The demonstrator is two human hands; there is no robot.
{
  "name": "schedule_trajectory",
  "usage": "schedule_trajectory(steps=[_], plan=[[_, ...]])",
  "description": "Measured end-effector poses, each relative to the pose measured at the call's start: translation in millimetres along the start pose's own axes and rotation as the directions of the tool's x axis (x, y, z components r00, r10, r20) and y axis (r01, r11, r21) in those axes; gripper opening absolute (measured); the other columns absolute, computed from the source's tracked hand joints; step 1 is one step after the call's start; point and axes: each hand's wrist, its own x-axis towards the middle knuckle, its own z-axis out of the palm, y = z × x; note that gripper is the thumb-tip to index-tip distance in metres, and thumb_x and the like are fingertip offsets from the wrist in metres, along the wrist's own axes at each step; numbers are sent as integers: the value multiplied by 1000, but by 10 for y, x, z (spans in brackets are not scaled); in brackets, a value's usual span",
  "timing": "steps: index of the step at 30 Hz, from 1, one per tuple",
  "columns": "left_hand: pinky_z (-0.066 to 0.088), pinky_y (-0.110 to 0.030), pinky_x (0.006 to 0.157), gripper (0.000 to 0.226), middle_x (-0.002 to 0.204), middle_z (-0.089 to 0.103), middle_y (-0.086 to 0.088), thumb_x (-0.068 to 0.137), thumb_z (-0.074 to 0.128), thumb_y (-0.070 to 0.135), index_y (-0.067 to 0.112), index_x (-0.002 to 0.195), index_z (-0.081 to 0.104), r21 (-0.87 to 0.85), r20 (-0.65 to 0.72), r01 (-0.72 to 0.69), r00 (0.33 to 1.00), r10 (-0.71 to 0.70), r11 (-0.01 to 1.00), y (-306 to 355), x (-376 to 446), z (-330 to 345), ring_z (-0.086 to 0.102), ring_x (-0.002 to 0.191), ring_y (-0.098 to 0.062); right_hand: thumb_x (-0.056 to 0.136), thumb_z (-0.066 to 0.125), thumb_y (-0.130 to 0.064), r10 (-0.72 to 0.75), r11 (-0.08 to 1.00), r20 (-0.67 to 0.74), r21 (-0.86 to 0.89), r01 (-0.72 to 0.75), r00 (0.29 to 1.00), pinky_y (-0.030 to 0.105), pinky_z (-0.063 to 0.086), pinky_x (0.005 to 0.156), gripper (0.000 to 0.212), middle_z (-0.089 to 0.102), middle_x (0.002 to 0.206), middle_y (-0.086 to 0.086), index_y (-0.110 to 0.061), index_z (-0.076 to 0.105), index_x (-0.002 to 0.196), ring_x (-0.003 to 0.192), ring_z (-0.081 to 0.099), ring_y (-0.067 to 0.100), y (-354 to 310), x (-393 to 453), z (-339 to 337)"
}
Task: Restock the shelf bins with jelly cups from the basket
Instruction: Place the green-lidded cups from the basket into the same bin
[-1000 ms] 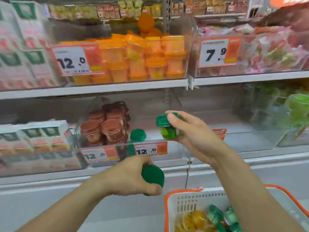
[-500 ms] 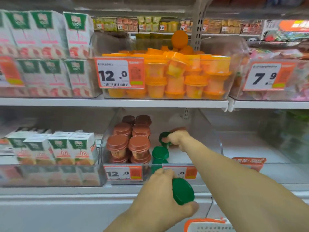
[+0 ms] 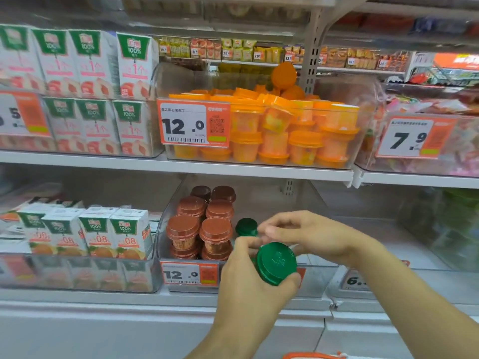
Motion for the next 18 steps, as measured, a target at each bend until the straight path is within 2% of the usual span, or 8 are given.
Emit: schedule_trajectory(steps=[1,3,5,8,10,13,15,18], plan=[[50,-11,73,59,98,65,15,62,91,29,36,103,48,-57,-37,-2,999,0,998,11,11,21,61,86,10,90,70,-35,-1,1000,96,4,1,995,32,56,91,33,72,114,1,-18,68,119,106,69,16,-21,-146,-34],[53,-15,75,66,101,67,12,61,92,24,34,109,48,-104,-94,-17,996,7,994,12,30,56,64,88,7,85,77,-30,-12,1000,132,5,12,991,34,56,89,37,71,115,2,-17,69,118,104,69,19,-4,-287,-80],[51,-13,79,73,107,64,15,62,92,26,32,118,46,-57,-107,-46,993,40,997,1,53,83,61,95,7,83,79,-23,8,995,75,101,-16,997,37,57,85,36,71,114,7,-13,70,116,102,70,27,46,-287,-100],[42,-21,104,94,132,45,17,69,87,42,32,141,28,194,-35,-111,992,120,975,-41,78,102,46,122,1,81,78,-11,72,956,-56,287,-53,996,36,58,81,36,73,110,16,-5,68,115,97,71,31,111,-130,-95],[28,-30,117,100,147,29,10,77,78,50,25,151,14,513,98,-188,982,160,838,-64,74,122,25,142,-12,86,74,-8,174,913,-170,398,-94,970,31,56,72,29,74,105,16,-3,66,113,89,70,27,168,110,-110],[8,-43,124,99,156,17,-7,84,71,49,14,153,9,810,252,-225,967,25,541,-116,68,165,0,151,-30,86,75,-15,372,836,-258,510,-201,892,28,54,68,35,73,109,16,-3,64,118,92,69,26,270,588,-145],[5,-48,122,94,155,20,-12,85,71,44,11,151,12,870,274,-222,960,-58,439,-139,86,208,4,150,-34,86,76,-17,442,798,-280,557,-231,852,28,55,68,39,69,112,17,-4,61,119,93,67,27,312,889,-154],[7,-50,119,81,148,29,-14,89,67,40,12,148,19,893,268,-215,960,-85,395,-137,129,251,18,143,-35,87,75,-15,473,805,-375,553,-217,797,29,57,57,34,66,111,16,-6,57,114,86,67,25,348,1262,-165]])
